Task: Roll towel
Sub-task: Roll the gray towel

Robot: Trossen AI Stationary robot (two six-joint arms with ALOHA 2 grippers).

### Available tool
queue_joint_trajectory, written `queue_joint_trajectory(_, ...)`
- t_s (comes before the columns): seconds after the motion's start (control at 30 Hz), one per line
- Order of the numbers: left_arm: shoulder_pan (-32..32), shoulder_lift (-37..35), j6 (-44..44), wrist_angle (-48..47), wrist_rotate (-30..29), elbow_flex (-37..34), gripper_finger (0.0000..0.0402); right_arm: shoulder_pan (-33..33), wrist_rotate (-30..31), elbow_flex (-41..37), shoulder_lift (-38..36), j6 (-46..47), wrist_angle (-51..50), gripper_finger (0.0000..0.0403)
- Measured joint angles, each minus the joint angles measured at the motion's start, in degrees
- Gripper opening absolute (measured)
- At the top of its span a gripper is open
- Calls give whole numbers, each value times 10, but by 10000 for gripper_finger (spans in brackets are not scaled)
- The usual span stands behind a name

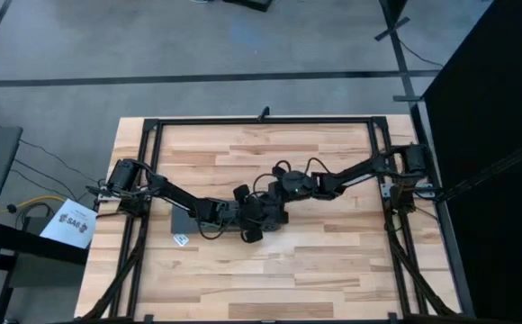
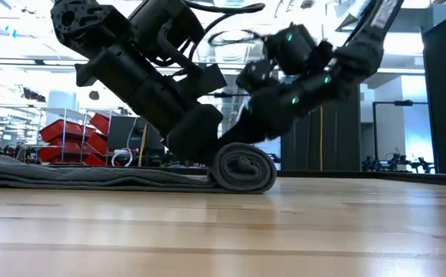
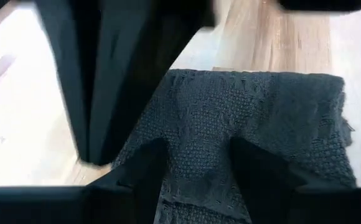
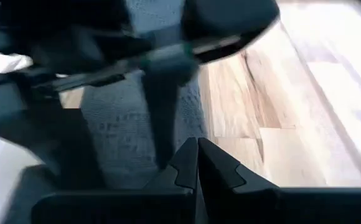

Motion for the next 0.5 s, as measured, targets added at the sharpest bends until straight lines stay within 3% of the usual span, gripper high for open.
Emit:
queue_joint_trajectory(0.3,3,0,1,0,-12,0,173,-47,-2,2,49,0,1,0)
queue_joint_trajectory(0.5,7,0,-12,1,-11,1,173,-50,80,-1,3,-42,-27,0)
